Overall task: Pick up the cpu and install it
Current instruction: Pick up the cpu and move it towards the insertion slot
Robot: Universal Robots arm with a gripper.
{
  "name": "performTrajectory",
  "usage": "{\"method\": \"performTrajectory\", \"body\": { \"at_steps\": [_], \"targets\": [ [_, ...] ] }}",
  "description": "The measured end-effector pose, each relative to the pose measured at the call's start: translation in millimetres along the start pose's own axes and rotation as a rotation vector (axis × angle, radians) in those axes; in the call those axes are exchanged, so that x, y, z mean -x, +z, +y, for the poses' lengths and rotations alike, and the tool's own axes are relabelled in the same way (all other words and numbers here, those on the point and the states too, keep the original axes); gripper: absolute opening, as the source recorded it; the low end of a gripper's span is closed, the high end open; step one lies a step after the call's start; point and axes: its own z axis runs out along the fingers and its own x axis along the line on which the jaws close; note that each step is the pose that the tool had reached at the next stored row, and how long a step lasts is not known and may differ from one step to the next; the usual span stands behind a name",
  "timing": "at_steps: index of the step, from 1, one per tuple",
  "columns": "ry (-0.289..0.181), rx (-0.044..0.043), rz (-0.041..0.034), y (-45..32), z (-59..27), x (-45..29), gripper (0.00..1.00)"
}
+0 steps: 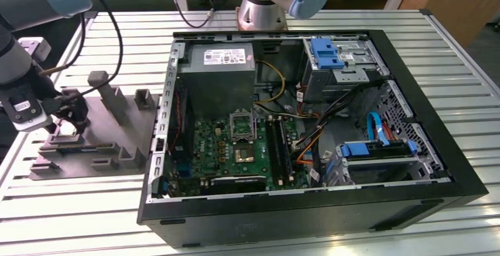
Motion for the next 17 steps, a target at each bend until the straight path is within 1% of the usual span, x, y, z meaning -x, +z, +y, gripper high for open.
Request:
{"method": "performTrajectory", "body": {
  "at_steps": [9, 17],
  "targets": [
    [0.000, 0.0000, 0.0000, 1.0, 0.1, -2.5, 0.65],
    [0.000, 0.0000, 0.0000, 1.5, 0.2, -3.2, 0.65]
  ]
}}
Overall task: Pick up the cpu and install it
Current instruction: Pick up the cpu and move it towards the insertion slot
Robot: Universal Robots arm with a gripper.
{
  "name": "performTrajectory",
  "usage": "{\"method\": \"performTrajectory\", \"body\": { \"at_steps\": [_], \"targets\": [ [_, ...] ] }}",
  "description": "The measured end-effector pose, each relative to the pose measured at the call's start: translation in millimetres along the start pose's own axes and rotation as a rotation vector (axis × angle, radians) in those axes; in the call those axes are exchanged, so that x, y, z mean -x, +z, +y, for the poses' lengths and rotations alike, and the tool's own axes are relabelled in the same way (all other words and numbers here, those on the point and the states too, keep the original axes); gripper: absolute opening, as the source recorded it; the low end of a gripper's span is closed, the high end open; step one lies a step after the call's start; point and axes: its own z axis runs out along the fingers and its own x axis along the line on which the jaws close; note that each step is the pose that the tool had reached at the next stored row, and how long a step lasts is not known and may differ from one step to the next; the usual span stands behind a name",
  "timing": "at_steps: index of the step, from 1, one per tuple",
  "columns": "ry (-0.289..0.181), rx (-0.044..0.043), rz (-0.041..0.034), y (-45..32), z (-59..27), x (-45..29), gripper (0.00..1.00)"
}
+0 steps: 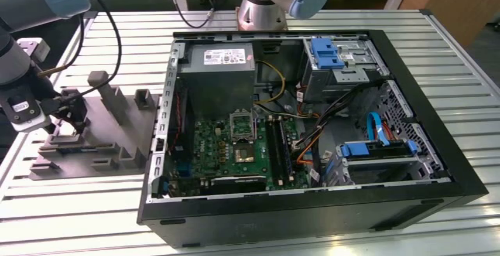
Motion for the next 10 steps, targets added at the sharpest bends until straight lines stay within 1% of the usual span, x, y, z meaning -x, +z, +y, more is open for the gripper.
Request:
{"method": "performTrajectory", "body": {
  "at_steps": [10],
  "targets": [
    [0.000, 0.0001, -0.0001, 0.3, 0.0, 1.2, 0.65]
  ]
}}
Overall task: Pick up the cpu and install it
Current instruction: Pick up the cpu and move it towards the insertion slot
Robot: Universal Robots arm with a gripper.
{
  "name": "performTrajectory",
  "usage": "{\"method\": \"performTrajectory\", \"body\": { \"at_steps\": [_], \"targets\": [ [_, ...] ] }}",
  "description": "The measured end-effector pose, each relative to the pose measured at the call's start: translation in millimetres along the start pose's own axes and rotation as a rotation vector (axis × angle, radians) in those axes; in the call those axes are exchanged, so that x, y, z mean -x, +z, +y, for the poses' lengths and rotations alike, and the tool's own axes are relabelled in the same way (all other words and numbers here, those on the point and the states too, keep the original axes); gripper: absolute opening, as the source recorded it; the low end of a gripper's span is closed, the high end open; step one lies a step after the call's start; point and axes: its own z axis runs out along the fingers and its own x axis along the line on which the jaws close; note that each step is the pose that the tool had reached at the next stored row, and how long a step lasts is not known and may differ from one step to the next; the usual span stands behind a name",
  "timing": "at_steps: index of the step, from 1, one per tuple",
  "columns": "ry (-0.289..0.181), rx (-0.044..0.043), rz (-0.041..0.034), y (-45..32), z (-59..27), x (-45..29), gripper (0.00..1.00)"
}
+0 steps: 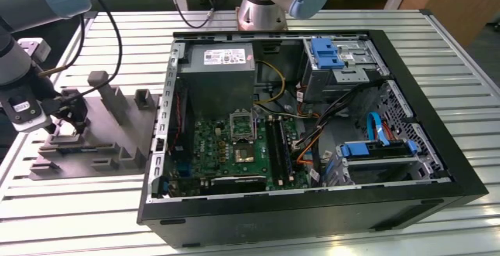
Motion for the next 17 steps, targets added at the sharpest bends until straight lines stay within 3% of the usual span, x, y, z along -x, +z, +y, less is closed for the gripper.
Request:
{"method": "performTrajectory", "body": {
  "at_steps": [3, 4, 17],
  "targets": [
    [0.000, 0.0000, 0.0000, 0.0, 0.0, 0.6, 0.64],
    [0.000, 0.0000, 0.0000, 0.0, 0.0, 0.7, 0.56],
    [0.000, 0.0003, 0.0000, -2.0, 0.1, 0.9, 0.56]
  ]
}}
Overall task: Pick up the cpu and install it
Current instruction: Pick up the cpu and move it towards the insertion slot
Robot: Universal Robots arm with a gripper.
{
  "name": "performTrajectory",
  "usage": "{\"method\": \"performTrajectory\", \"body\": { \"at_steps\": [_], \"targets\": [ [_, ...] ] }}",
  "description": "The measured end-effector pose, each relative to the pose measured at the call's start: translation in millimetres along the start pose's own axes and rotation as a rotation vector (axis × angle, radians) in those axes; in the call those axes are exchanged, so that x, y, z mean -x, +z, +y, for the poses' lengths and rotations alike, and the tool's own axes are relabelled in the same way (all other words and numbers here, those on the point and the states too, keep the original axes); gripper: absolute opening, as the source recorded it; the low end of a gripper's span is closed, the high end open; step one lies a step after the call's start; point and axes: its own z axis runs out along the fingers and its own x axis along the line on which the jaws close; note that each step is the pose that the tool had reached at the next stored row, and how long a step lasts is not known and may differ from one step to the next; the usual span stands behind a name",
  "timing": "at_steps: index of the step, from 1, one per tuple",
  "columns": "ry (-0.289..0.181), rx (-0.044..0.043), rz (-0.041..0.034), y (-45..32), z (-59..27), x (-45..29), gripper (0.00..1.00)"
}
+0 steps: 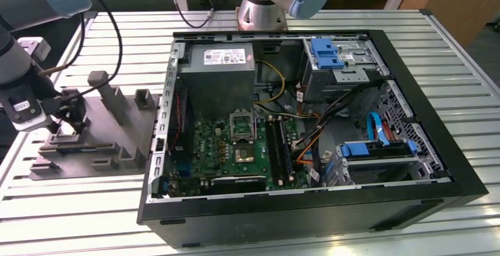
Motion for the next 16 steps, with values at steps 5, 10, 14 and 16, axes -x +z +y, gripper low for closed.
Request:
{"method": "performTrajectory", "body": {
  "at_steps": [5, 10, 14, 16],
  "targets": [
    [0.000, -0.0002, 0.0002, -0.7, 0.0, -0.2, 0.56],
    [0.000, -0.0001, 0.0001, -0.6, 0.0, -0.3, 0.56],
    [0.000, -0.0001, 0.0001, -0.6, 0.0, -0.4, 0.55],
    [0.000, -0.0001, 0.0001, -0.7, 0.0, -0.4, 0.55]
  ]
}}
